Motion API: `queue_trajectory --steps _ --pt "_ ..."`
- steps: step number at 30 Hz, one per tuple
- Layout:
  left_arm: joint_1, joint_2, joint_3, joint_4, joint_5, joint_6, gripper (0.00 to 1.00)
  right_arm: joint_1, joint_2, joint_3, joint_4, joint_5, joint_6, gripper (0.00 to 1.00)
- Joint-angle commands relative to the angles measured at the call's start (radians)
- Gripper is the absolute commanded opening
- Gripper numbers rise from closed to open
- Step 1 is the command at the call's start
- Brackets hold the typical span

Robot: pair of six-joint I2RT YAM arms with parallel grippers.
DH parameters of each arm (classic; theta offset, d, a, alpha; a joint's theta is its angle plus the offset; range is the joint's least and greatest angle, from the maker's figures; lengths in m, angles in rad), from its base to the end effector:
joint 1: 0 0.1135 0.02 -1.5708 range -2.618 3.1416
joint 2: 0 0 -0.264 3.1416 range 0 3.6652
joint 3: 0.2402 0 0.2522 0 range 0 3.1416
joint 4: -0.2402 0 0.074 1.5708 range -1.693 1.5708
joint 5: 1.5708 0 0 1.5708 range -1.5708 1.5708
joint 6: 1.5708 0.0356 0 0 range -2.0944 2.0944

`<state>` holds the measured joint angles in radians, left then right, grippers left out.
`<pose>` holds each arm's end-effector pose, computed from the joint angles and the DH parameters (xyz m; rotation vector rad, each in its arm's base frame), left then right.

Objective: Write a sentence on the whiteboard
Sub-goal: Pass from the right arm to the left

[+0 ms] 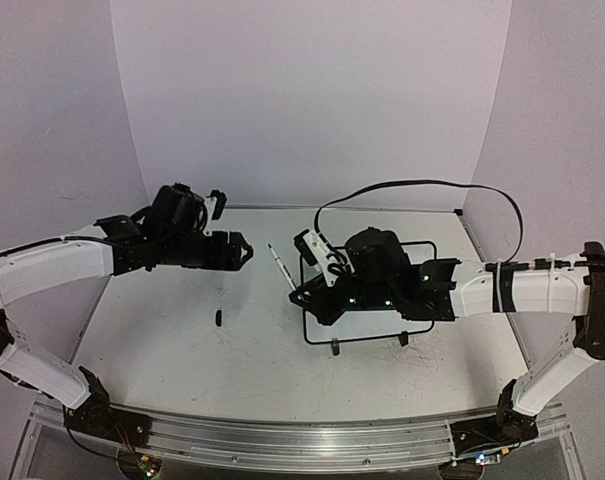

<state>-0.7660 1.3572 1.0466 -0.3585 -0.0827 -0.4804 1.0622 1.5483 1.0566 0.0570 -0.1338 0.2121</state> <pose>0.2193 -0.2069 0.2859 0.2819 2.2847 -0.5730 0.1699 0.3145 0.2686 -0.9612 1.9027 0.9233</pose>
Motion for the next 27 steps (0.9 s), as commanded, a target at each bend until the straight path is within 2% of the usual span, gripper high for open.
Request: queue_trajectory --steps 1,4,6,8,15,21,27 --pt "0.046 -0.089 0.129 -0.010 0.343 0.134 0.85 0.000 0.015 0.072 -0.161 -0.092 -0.181 0.00" --pt "0.061 -0.044 0.176 -0.011 0.642 0.135 0.86 0.009 0.028 0.084 -0.205 -0.118 -0.235 0.00" --pt "0.060 0.019 0.190 -0.012 0.838 0.129 0.79 0.014 0.035 0.090 -0.217 -0.111 -0.252 0.00" --pt "0.051 0.063 0.180 -0.014 0.911 0.121 0.72 0.017 0.036 0.097 -0.224 -0.098 -0.259 0.00" --pt "0.030 0.102 0.127 -0.020 0.980 0.141 0.66 0.017 0.026 0.106 -0.234 -0.083 -0.278 0.00" --pt "0.027 0.118 0.104 -0.038 0.999 0.155 0.52 0.019 0.018 0.106 -0.235 -0.071 -0.286 0.00" --pt "0.027 0.119 0.100 -0.048 0.974 0.161 0.30 0.024 0.018 0.109 -0.236 -0.060 -0.285 0.00"
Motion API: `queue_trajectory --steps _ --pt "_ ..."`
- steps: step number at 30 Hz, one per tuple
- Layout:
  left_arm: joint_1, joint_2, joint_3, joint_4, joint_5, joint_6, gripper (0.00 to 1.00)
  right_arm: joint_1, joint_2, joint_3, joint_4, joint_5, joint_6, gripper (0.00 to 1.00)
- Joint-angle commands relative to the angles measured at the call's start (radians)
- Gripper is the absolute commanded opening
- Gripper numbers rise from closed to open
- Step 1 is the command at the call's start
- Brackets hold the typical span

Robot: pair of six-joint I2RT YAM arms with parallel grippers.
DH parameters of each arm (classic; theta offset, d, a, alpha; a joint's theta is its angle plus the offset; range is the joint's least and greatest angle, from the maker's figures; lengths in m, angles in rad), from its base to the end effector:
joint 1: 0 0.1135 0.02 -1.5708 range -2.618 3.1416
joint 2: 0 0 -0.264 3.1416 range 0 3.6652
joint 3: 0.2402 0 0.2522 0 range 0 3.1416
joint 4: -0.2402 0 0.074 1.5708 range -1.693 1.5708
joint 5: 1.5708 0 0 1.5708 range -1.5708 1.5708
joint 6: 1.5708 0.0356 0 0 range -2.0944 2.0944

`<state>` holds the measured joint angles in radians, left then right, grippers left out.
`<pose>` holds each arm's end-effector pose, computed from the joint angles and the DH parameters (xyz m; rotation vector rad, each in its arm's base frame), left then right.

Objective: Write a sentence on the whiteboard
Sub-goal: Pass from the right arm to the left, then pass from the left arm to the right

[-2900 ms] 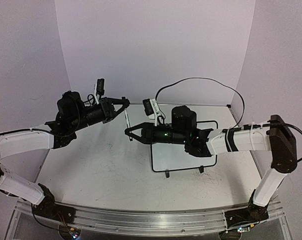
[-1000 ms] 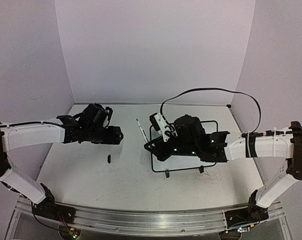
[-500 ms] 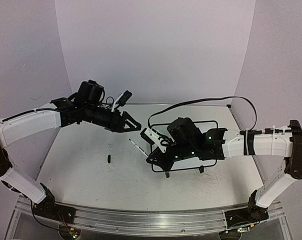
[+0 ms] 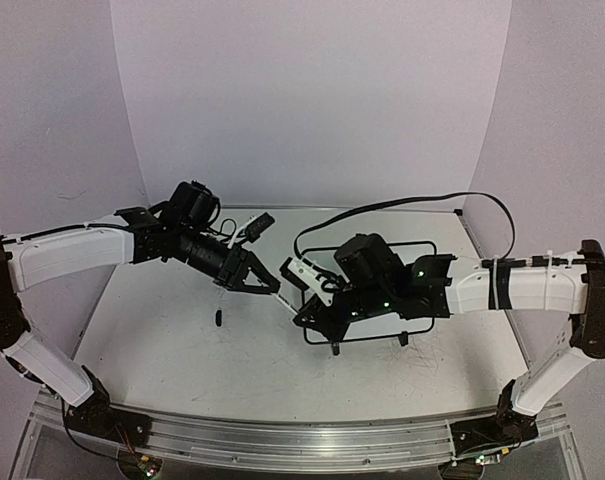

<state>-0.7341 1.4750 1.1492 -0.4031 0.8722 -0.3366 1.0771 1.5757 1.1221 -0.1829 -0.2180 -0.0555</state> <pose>0.2181 -0.2335 0.2902 0.9707 2.2678 -1.5195 0.1616 0.3165 0.2594 -1.3450 1.8783 0.7890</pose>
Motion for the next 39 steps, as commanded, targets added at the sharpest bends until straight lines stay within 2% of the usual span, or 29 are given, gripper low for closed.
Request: queue_trajectory --steps 1,4,6,7,10,11,14,16,18,21,22,25,27,31,39 --pt "-0.005 0.004 -0.001 -0.007 0.016 0.018 0.26 0.010 -0.009 0.044 0.004 0.028 -0.016 0.00" --pt "-0.005 0.005 0.004 -0.014 0.003 0.023 0.16 0.010 -0.009 0.045 0.004 0.033 -0.012 0.00" --pt "-0.005 0.002 0.006 -0.015 -0.017 0.024 0.05 0.010 -0.010 0.044 0.004 0.038 -0.001 0.03" --pt "-0.005 0.000 0.010 -0.018 -0.031 0.024 0.01 0.009 -0.014 0.040 0.007 0.047 0.010 0.12" --pt "-0.005 -0.010 0.023 -0.020 -0.073 0.022 0.00 0.000 -0.049 -0.005 0.058 0.070 0.078 0.32" --pt "-0.004 -0.014 0.027 -0.021 -0.088 0.021 0.00 -0.011 -0.066 -0.025 0.105 0.047 0.121 0.43" --pt "-0.002 -0.024 0.049 -0.017 -0.111 0.021 0.00 -0.078 -0.141 -0.133 0.309 -0.117 0.257 0.61" --pt "0.002 -0.032 0.063 -0.001 -0.110 0.013 0.00 -0.116 -0.184 -0.218 0.498 -0.205 0.424 0.75" --pt "0.008 -0.047 0.075 0.035 -0.107 -0.012 0.00 -0.138 -0.205 -0.292 0.663 -0.259 0.559 0.84" --pt "0.012 -0.076 0.073 0.150 -0.098 -0.083 0.00 -0.144 -0.201 -0.349 0.902 -0.306 0.722 0.88" --pt "0.012 -0.088 0.059 0.234 -0.090 -0.117 0.00 -0.146 -0.198 -0.357 0.959 -0.312 0.769 0.89" --pt "0.012 -0.141 -0.030 0.517 -0.065 -0.274 0.00 -0.158 -0.181 -0.362 1.080 -0.337 0.854 0.90" --pt "0.009 -0.150 -0.055 0.629 -0.078 -0.328 0.00 -0.170 -0.174 -0.358 1.125 -0.322 0.898 0.89" --pt "0.008 -0.130 -0.042 0.662 -0.105 -0.359 0.00 -0.196 -0.160 -0.357 1.273 -0.360 0.971 0.88" --pt "-0.008 -0.092 -0.032 0.706 -0.089 -0.410 0.00 -0.198 -0.107 -0.273 1.305 -0.385 0.989 0.69"
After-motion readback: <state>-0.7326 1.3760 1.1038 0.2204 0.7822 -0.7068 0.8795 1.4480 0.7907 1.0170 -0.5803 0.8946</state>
